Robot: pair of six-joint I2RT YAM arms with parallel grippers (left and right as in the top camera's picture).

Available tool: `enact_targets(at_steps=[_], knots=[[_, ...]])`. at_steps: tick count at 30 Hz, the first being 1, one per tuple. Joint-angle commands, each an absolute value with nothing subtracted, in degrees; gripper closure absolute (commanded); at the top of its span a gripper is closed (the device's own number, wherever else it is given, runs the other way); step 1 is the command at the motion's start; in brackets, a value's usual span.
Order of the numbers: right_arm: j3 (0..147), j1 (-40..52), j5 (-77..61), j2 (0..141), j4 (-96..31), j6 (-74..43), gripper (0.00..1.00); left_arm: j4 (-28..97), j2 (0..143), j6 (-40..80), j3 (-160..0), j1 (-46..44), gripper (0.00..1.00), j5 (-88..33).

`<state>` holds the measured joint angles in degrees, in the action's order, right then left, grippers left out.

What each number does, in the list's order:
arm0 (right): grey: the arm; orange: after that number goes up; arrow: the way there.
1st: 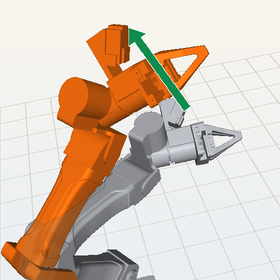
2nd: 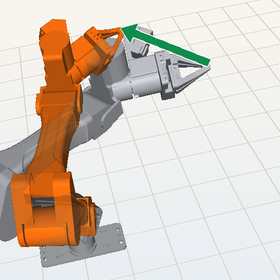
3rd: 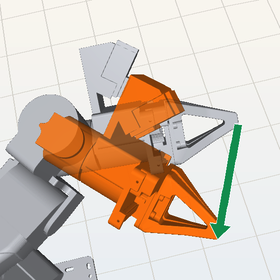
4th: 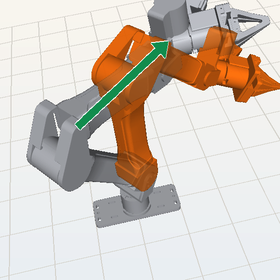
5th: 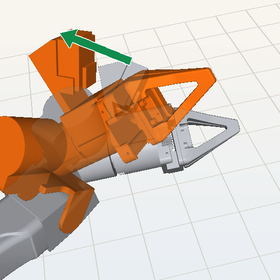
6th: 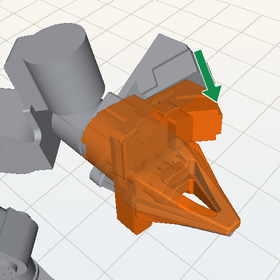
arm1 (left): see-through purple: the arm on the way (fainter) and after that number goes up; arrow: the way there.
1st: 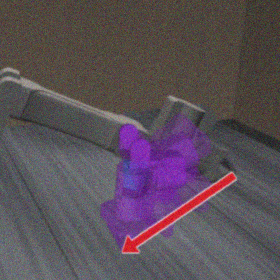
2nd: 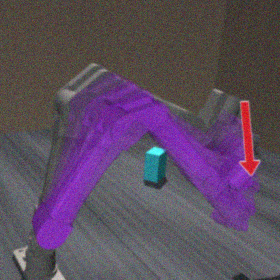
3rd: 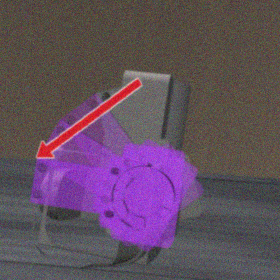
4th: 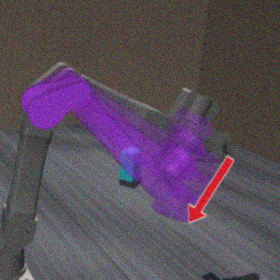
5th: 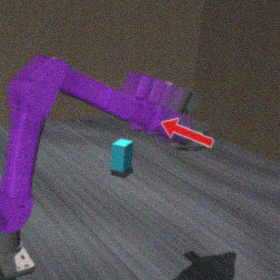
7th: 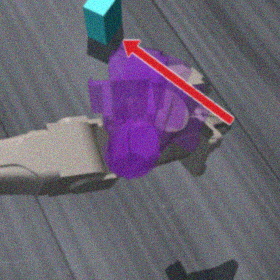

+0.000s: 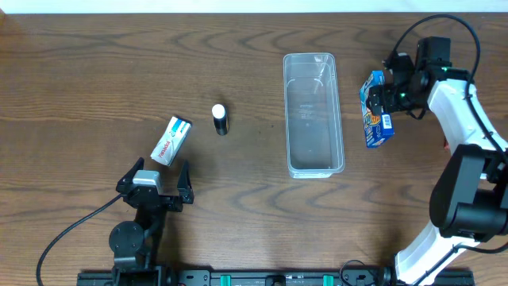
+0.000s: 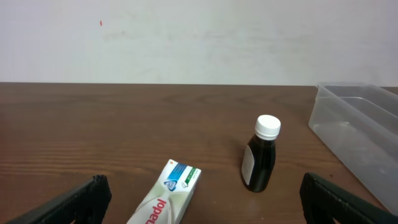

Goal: Pack container
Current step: 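Reach the right gripper to the blue box and grasp it, then lift the blue box with the right gripper and carry it over the container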

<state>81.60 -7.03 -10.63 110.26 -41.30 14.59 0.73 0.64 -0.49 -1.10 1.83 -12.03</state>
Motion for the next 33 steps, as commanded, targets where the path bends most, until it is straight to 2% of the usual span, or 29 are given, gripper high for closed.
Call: enact_targets(at_steps=[1, 7, 12, 18, 25, 28, 31, 33], knots=[[82.7, -6.4, -10.3, 111.9, -40.8, 14.8, 0.10, 2.9, 0.6, -1.5, -0.2, 2.1, 0.02, -12.7], [82.7, -5.9, -10.3, 114.4, -40.0, 14.8, 0.22, 2.9, 0.6, -1.5, -0.2, 2.1, 0.02, -12.6], [82.7, -5.6, -10.3, 114.7, -38.7, 14.8, 0.47, 2.9, 0.6, -1.5, -0.2, 2.1, 0.02, -12.6], [82.8, -5.6, -10.3, 114.7, -38.5, 13.3, 0.58, 2.9, 0.6, -1.5, -0.2, 2.1, 0.02, -12.6], [85.4, -5.6, -11.0, 112.5, -40.2, 10.7, 0.61, 2.9, 0.6, -1.5, -0.2, 2.1, 0.02, -12.6], [87.9, -5.6, -13.6, 109.6, -42.1, 10.0, 0.70, 2.9, 0.6, -1.5, -0.2, 2.1, 0.02, -12.6], [91.0, -5.6, -17.0, 106.2, -45.2, 9.6, 0.74, 2.9, 0.6, -1.5, -0.2, 2.1, 0.02, -12.7], [92.8, -5.6, -18.0, 103.9, -47.6, 8.3, 0.82, 2.9, 0.6, -1.5, -0.2, 2.1, 0.02, -12.6]])
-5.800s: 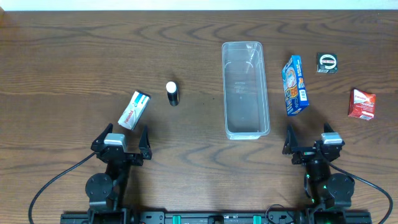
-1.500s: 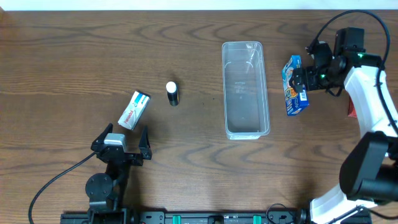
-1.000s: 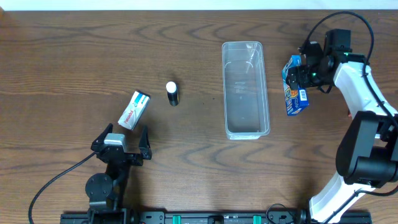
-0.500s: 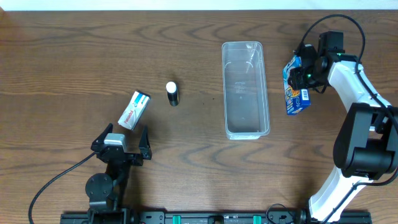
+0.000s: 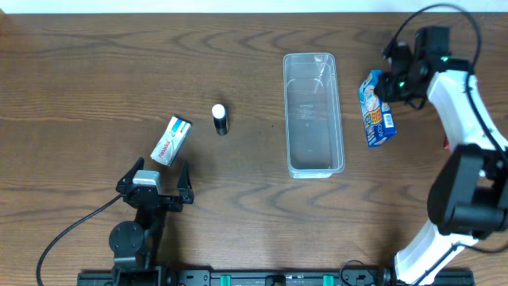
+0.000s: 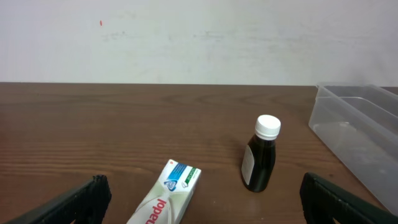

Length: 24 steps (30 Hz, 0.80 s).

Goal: Pack container
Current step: 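Lift the blue box with the right gripper and carry it over the container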

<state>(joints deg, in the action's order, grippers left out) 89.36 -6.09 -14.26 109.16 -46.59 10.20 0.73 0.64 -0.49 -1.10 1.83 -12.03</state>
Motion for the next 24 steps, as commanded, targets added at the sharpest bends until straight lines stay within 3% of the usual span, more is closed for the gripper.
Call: enact_targets(at_steps=[1, 3, 6, 8, 13, 20, 24], knots=[[93.4, -5.5, -18.3, 102.3, -48.7, 7.7, 0.90, 2.9, 0.6, -1.5, -0.2, 2.1, 0.02, -12.6], [93.6, -5.6, -18.5, 100.1, -49.6, 7.1, 0.94, 2.9, 0.6, -1.5, -0.2, 2.1, 0.02, -12.6], [93.5, -5.6, -16.5, 97.5, -51.2, 7.2, 0.67, 2.9, 0.6, -1.5, -0.2, 2.1, 0.02, -12.7], [93.5, -5.5, -13.7, 97.2, -52.2, 7.4, 0.61, 2.9, 0.6, -1.5, -0.2, 2.1, 0.02, -12.6], [92.7, -5.6, -11.7, 99.7, -53.8, 10.8, 0.34, 2.9, 0.6, -1.5, -0.2, 2.1, 0.02, -12.6], [92.6, -5.5, -10.5, 107.4, -53.6, 15.3, 0.20, 2.9, 0.6, -1.5, -0.2, 2.1, 0.02, -12.6], [92.6, -5.2, -11.0, 111.7, -53.8, 17.1, 0.18, 2.9, 0.6, -1.5, -0.2, 2.1, 0.02, -12.6]])
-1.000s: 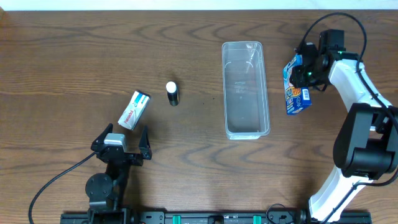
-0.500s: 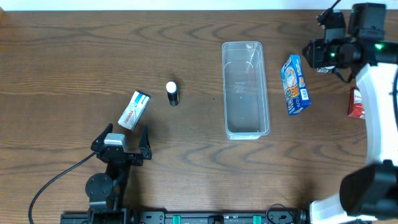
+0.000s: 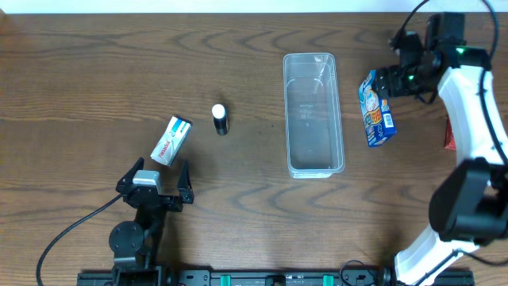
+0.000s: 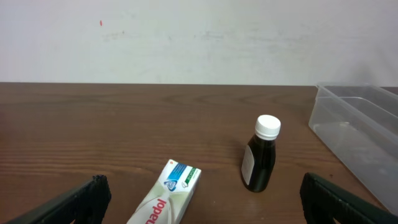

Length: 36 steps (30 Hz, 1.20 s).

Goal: Pack container
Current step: 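Lift the blue box with the right gripper and carry it over the container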

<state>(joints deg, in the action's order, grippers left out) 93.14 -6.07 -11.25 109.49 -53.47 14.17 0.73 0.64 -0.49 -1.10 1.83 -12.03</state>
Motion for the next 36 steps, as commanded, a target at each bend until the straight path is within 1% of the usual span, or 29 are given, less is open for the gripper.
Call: enact_targets(at_steps=[1, 4, 10, 12, 14, 15, 17, 19, 21, 26, 30, 36], knots=[[92.6, -5.1, -11.0, 112.5, -53.8, 17.6, 0.18, 2.9, 0.6, -1.5, -0.2, 2.1, 0.02, -12.6], [92.6, -4.5, -10.9, 114.9, -53.6, 17.7, 0.19, 2.9, 0.6, -1.5, -0.2, 2.1, 0.02, -12.6], [92.6, -3.8, -10.7, 119.1, -53.1, 17.7, 0.25, 2.9, 0.6, -1.5, -0.2, 2.1, 0.02, -12.7], [92.6, -3.7, -10.7, 120.1, -52.9, 17.7, 0.32, 2.9, 0.6, -1.5, -0.2, 2.1, 0.02, -12.6], [92.6, -3.7, -10.6, 120.7, -52.6, 17.6, 0.43, 2.9, 0.6, -1.5, -0.2, 2.1, 0.02, -12.7], [92.6, -3.7, -10.5, 120.8, -52.4, 17.6, 0.51, 2.9, 0.6, -1.5, -0.2, 2.1, 0.02, -12.7], [92.6, -3.7, -10.5, 120.9, -52.1, 17.6, 0.60, 2.9, 0.6, -1.5, -0.2, 2.1, 0.02, -12.6], [92.6, -3.7, -10.5, 120.9, -52.0, 17.6, 0.73, 2.9, 0.6, -1.5, -0.2, 2.1, 0.02, -12.6], [92.6, -3.7, -10.5, 120.9, -52.0, 17.6, 0.80, 2.9, 0.6, -1.5, -0.2, 2.1, 0.02, -12.6], [92.6, -3.7, -10.5, 120.6, -52.3, 17.3, 0.85, 2.9, 0.6, -1.5, -0.2, 2.1, 0.02, -12.6], [93.5, -3.7, -11.9, 118.4, -53.1, 14.8, 0.89, 2.9, 0.6, -1.5, -0.2, 2.1, 0.02, -12.7], [97.4, -3.7, -18.6, 111.4, -57.7, 13.4, 0.88, 2.9, 0.6, -1.5, -0.2, 2.1, 0.02, -12.7]])
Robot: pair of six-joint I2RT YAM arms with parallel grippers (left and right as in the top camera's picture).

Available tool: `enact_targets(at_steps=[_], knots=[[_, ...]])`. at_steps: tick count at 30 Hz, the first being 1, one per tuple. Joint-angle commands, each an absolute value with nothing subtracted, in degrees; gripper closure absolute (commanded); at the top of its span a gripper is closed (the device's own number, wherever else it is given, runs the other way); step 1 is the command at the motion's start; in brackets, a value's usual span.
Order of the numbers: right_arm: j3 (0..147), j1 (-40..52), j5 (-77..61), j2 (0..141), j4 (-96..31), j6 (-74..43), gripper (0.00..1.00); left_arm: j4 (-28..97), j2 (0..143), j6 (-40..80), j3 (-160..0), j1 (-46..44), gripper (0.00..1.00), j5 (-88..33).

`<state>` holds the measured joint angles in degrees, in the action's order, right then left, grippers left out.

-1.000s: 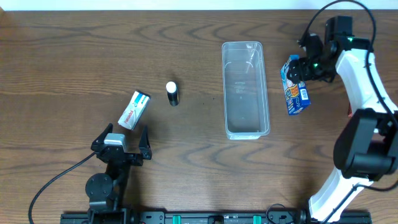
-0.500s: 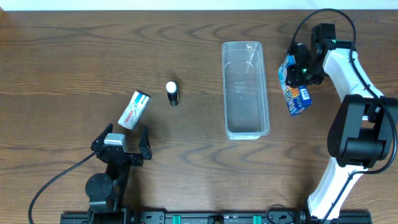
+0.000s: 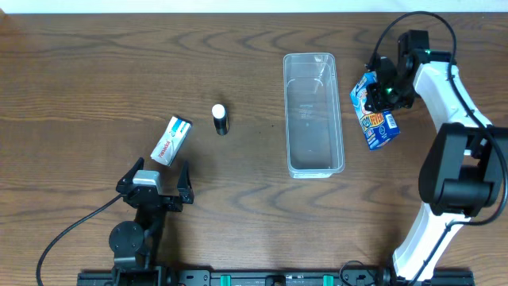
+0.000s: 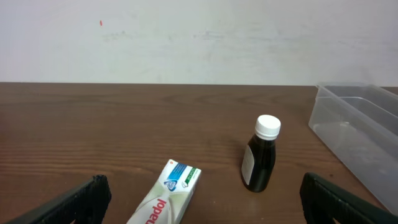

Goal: Pack container
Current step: 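Lift the blue box with the right gripper and carry it over the container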

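A clear plastic container point(image 3: 313, 115) lies lengthwise right of the table's centre. Just to its right lies a blue snack bag point(image 3: 375, 119). My right gripper point(image 3: 386, 87) is over the bag's upper right edge and looks shut on it. A white toothpaste box point(image 3: 171, 140) point(image 4: 166, 196) lies at the left. A dark bottle with a white cap point(image 3: 220, 119) point(image 4: 260, 154) stands beside the box. My left gripper point(image 3: 155, 187) point(image 4: 204, 199) rests open near the front edge, facing the box and bottle and holding nothing.
The brown wooden table point(image 3: 95, 71) ends at a white wall along the far edge. In the left wrist view the container's corner point(image 4: 357, 124) shows at the right. The arm bases and a cable point(image 3: 71, 230) sit at the table's front edge.
My right gripper moved left and down, from beside the bag's top right corner onto the bag. The bag has turned a little, its top leftward. The left arm stayed still.
My right gripper was at the snack bag's top. It then stood a little farther back and to the right, and later farther off still. Now it is on the bag, which has shifted slightly. The left gripper, box, bottle and container kept their places.
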<state>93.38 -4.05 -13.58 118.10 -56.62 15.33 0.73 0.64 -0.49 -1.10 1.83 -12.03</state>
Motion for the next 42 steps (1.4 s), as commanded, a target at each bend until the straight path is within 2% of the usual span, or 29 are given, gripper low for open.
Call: enact_targets(at_steps=[1, 6, 14, 19, 30, 42], knots=[[98.3, -3.7, -19.9, 109.6, -59.2, 12.8, 0.87, 2.9, 0.6, -1.5, -0.2, 2.1, 0.02, -12.6], [101.6, -3.1, -27.5, 101.1, -65.6, 10.0, 0.87, 2.9, 0.6, -1.5, -0.2, 2.1, 0.02, -12.6], [101.6, 0.3, -31.6, 92.4, -66.5, 4.8, 0.87, 2.9, 0.6, -1.5, -0.2, 2.1, 0.02, -12.6], [100.3, 2.0, -32.1, 94.2, -64.6, -0.6, 0.87, 2.9, 0.6, -1.5, -0.2, 2.1, 0.02, -12.6], [93.7, 5.1, -37.8, 100.7, -51.4, -13.1, 0.86, 2.9, 0.6, -1.5, -0.2, 2.1, 0.02, -12.7], [93.1, 9.5, -36.2, 109.9, -45.1, -18.5, 0.84, 2.9, 0.6, -1.5, -0.2, 2.1, 0.02, -12.7]])
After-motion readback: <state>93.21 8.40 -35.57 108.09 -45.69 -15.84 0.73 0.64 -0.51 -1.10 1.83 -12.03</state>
